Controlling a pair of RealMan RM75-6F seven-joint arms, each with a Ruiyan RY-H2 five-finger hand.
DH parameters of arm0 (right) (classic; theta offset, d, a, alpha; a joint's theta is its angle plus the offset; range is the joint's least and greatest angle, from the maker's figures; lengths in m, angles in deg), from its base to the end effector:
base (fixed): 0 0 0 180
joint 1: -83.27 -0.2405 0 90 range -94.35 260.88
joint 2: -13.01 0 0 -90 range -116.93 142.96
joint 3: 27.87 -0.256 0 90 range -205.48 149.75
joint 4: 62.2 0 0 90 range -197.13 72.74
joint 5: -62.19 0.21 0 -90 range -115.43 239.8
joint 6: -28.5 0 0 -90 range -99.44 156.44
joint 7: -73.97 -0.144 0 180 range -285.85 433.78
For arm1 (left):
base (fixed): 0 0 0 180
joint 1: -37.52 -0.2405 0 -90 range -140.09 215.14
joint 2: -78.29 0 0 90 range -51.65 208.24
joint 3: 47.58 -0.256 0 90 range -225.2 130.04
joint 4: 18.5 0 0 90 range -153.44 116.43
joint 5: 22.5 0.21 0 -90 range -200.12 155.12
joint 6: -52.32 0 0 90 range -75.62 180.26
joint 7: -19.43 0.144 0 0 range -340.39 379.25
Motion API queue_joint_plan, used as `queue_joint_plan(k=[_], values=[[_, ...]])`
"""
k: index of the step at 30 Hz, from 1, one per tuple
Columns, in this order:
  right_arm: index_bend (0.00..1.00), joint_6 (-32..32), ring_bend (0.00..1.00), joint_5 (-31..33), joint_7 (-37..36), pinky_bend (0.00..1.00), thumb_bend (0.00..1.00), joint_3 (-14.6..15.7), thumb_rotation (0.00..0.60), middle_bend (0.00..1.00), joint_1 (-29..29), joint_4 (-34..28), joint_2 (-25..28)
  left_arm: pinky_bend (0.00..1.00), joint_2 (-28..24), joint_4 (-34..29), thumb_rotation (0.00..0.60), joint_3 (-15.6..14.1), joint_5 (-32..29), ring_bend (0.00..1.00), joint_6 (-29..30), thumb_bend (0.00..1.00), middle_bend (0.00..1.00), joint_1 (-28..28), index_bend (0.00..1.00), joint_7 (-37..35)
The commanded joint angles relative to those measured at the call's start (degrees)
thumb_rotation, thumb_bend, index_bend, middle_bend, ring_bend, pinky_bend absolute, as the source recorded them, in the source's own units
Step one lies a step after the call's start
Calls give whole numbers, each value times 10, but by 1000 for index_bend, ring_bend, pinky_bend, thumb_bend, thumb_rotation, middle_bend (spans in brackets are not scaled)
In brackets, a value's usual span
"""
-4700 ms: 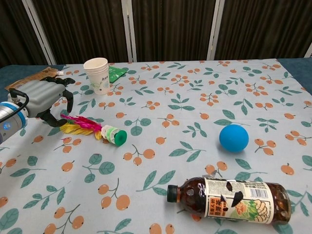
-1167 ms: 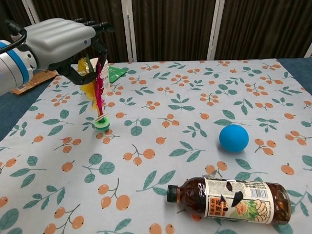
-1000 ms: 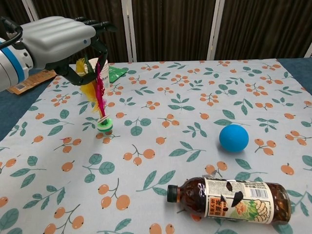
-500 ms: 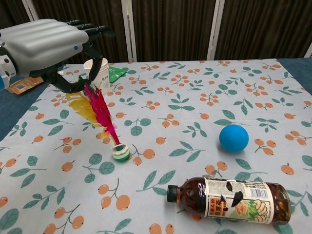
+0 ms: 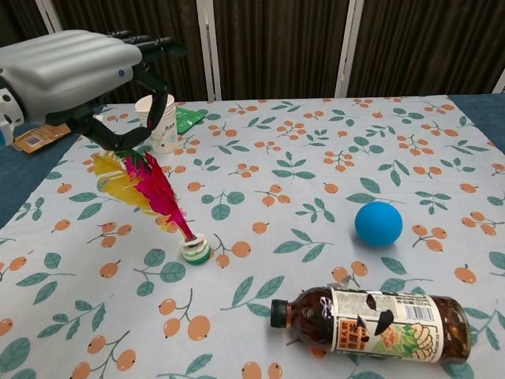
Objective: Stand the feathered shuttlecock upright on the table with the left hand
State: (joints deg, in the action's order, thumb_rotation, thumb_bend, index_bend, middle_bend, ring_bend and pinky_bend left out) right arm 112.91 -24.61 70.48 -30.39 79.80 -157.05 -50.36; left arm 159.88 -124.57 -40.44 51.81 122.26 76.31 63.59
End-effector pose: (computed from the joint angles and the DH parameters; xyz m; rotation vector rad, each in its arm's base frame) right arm -0.3067 -0.1717 0.1560 1.3633 -0.9960 0.9558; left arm -0.0955 0.2839 0.0340 -1.8991 -0.4709 -0.9926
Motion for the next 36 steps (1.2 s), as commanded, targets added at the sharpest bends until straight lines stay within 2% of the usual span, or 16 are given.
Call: queue_joint_plan(k=[1,8,12,14,16,18,21,29,36], values=[[26,0,0,0,0,0,156,0,600,0,0,0,0,0,2,-9,600,8,10,0,11,505,0,-1,607,-10],[26,0,0,0,1,0,157,0,600,0,0,0,0,0,-3,-41,600,42,36,0,47,501,0,-5,525,-47],[26,1,0,0,0,0,157,0,600,0,1,0,1,0,-27,-72,600,38,47,0,69,499,0,-23,435,-54],[26,1,0,0,0,0,156,0,600,0,1,1,1,0,-49,-91,600,22,58,0,88,490,0,-45,365,-50],[26,0,0,0,-1,0,156,0,600,0,1,1,1,0,-69,-101,600,3,74,0,108,476,0,-68,335,-52],[26,-1,0,-1,1,0,157,1,600,0,0,0,1,0,-99,-102,600,-36,98,0,163,446,0,-122,308,-66],[26,0,0,-1,3,0,156,1,600,0,1,-2,1,0,-123,-99,600,-73,106,0,203,391,0,-176,268,-115],[26,1,0,-4,10,0,156,1,600,0,0,-2,-2,0,-157,-59,600,-118,107,0,244,225,0,-248,116,-163],[26,3,0,-5,15,0,156,0,600,0,0,1,-4,0,-149,12,600,-138,99,0,262,175,0,-294,20,-187]])
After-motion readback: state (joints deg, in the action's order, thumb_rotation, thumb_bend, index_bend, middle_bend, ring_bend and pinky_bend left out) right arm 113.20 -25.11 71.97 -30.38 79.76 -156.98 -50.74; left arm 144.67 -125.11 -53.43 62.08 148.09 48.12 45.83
